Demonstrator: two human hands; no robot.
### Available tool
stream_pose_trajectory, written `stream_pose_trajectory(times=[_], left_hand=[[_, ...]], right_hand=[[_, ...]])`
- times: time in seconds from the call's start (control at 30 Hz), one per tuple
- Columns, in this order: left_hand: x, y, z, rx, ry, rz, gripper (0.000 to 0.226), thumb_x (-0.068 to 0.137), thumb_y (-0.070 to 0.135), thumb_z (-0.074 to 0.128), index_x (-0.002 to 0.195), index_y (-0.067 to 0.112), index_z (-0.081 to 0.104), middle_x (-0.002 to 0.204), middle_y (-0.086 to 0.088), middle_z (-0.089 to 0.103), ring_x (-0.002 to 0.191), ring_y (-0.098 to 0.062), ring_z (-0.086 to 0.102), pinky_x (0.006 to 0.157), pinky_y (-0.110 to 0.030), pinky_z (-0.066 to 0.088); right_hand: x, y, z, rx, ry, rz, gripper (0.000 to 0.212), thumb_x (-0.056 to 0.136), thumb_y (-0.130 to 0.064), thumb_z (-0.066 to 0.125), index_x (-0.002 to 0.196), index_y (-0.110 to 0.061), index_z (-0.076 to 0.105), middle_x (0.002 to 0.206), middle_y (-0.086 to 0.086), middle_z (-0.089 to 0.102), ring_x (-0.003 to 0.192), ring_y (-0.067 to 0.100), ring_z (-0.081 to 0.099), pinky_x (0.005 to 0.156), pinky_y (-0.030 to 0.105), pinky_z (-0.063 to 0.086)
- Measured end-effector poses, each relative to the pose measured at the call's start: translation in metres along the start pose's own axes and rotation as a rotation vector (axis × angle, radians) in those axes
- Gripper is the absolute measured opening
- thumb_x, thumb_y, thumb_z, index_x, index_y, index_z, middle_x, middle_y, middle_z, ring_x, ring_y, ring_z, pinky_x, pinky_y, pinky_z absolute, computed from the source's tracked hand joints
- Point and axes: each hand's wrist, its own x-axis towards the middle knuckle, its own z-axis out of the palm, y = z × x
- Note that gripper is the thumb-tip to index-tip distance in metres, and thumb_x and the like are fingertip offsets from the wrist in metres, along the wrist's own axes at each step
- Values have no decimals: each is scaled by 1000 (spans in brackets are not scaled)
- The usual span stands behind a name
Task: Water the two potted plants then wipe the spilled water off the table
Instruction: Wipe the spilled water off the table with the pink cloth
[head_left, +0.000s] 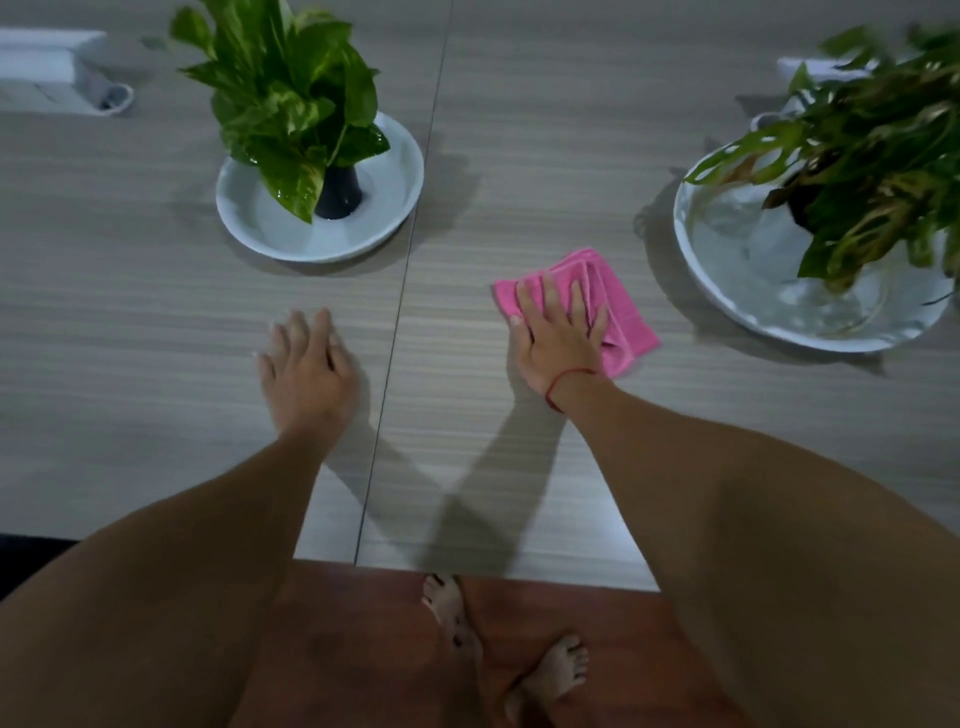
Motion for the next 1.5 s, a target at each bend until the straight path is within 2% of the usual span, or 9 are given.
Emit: stream_pose_trajectory(times=[0.27, 0.43, 0.63, 0.77, 0.93, 1.03, 1.13, 1.27, 1.5], left_hand=[[2, -7, 8, -37, 45, 42, 49, 105, 25, 28, 154, 19, 31, 163, -11, 22, 152, -31, 11, 121, -51, 6], [-2, -30, -1, -12, 8, 137, 48, 104, 24, 32, 151, 13, 34, 160, -13, 27, 150, -32, 18, 121, -53, 15], [-11, -38, 4, -52, 30, 69, 52, 103, 34, 25, 155, 26, 24, 165, -3, 15, 153, -23, 7, 123, -49, 4], [-10, -36, -2, -72, 1, 35, 51, 104, 31, 30, 154, 24, 29, 164, -4, 17, 153, -23, 9, 123, -47, 5], [-18, -7, -23, -125, 102, -2, 33, 93, 25, 48, 118, 11, 63, 121, -15, 61, 113, -35, 57, 95, -46, 47], [-20, 25, -32, -239, -87, -118, 41, 93, 43, 46, 91, 8, 67, 94, -16, 69, 90, -37, 65, 82, -45, 55], [-17, 48, -32, -247, -242, -122, 54, 88, 56, 54, 86, 5, 69, 87, -17, 71, 85, -35, 68, 82, -44, 57], [-15, 66, -27, -269, -343, -74, 33, 89, 38, 68, 94, 5, 70, 88, -12, 72, 83, -28, 71, 80, -40, 60], [-11, 46, -46, -325, -272, -191, 27, 91, 15, 62, 65, 12, 58, 55, 2, 50, 49, -8, 48, 45, -21, 39]], right_hand=[[-12, -115, 39, -41, -17, -268, 51, 102, -42, 9, 150, -33, -4, 159, -3, -12, 145, 24, -15, 112, 54, -18], [-42, -58, 26, -53, -42, -493, 50, 101, -43, 17, 150, -36, 8, 158, -11, 4, 147, 15, -7, 118, 47, -8], [-10, -55, 22, 9, 40, -31, 50, 101, -45, 11, 149, -37, 1, 159, -10, -5, 146, 21, -10, 115, 50, -13], [-22, -113, 35, 43, -42, -66, 52, 100, -46, 7, 149, -34, -4, 159, -5, -9, 146, 25, -10, 114, 57, -12], [-31, -110, 8, 225, 41, -117, 48, 100, -46, 19, 142, -29, 35, 150, -1, 32, 139, 23, 29, 115, 52, 17], [-26, -83, -9, 341, 248, 208, 38, 94, -36, 43, 128, -20, 48, 135, 5, 45, 126, 23, 40, 105, 42, 28], [-27, -64, -17, 293, 126, 357, 43, 89, -35, 55, 124, -11, 47, 132, 11, 44, 124, 27, 39, 99, 40, 34], [-34, -78, -15, 462, 42, 324, 30, 87, -19, 62, 113, -8, 52, 114, 10, 55, 104, 27, 55, 85, 36, 51], [-54, -112, -4, 744, -247, 495, 41, 76, -11, 74, 114, -5, 59, 107, 11, 64, 99, 27, 64, 87, 37, 55]])
